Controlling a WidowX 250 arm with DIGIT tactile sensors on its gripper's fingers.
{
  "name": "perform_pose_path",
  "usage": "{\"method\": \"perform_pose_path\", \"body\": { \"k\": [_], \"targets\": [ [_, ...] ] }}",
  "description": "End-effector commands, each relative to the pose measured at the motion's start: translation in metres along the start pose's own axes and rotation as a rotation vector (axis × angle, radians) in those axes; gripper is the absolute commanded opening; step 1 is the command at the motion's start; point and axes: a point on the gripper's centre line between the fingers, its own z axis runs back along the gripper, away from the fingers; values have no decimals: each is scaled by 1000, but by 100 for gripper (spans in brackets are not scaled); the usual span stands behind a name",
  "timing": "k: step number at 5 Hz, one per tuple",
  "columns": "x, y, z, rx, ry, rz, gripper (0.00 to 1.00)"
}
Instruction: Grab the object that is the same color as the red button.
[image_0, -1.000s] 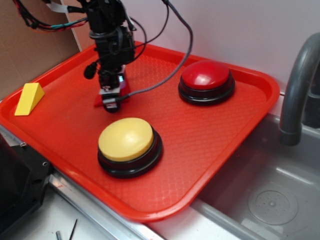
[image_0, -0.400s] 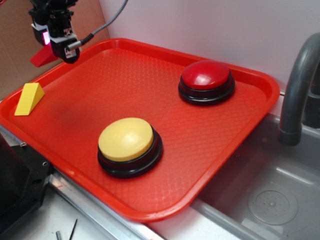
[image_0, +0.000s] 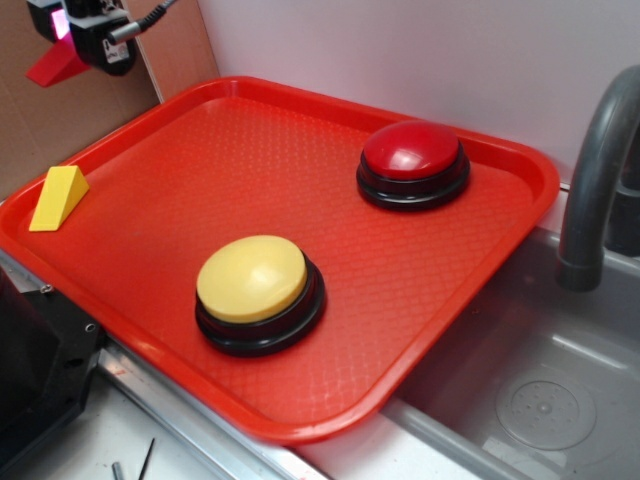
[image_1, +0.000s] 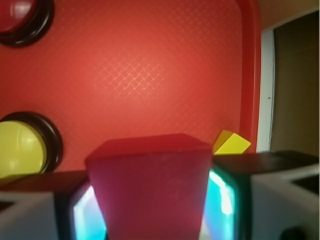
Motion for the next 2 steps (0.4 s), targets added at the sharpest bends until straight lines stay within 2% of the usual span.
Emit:
{"method": "perform_pose_path", "body": {
  "k": [1, 2],
  "targets": [
    [3, -5, 24, 9, -92, 13, 0],
    [9, 1, 28, 7, -87, 48, 0]
  ]
}}
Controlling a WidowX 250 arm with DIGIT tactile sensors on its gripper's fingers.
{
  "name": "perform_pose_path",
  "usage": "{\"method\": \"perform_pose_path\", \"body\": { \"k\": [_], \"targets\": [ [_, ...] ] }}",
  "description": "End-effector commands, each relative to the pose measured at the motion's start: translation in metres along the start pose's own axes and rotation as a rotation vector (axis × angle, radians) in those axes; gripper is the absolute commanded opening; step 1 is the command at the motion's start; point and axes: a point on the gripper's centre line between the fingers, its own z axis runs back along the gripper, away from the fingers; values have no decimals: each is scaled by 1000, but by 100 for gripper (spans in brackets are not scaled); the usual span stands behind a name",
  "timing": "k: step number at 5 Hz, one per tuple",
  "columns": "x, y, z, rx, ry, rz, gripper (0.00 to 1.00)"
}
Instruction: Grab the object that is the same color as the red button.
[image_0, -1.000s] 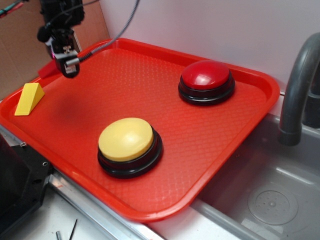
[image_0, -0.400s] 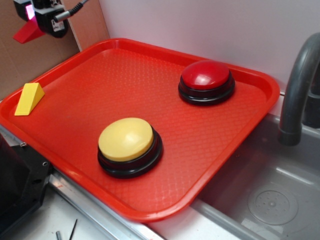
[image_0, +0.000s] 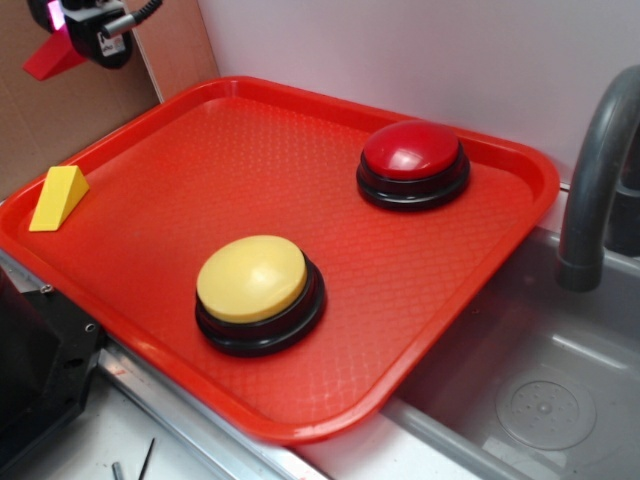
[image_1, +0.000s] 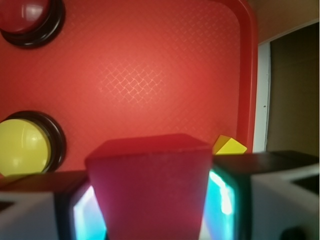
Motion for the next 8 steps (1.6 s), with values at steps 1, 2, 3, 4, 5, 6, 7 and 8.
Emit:
{"method": "perform_pose_path", "body": {
  "k": [1, 2, 3, 4, 5, 6, 7, 8],
  "targets": [
    [23, -2, 18, 0, -55, 61, 0],
    [37, -3, 15, -6, -129, 117, 0],
    [47, -10, 11, -65, -174, 151, 0],
    [48, -12, 9, -133, -166, 148, 0],
    [47, -14, 10, -193, -172, 162, 0],
    [47, -15, 10, -180, -165, 157, 0],
    [46, -16, 9, -166, -163, 146, 0],
    [48, -17, 7, -151, -153, 149, 0]
  ]
}}
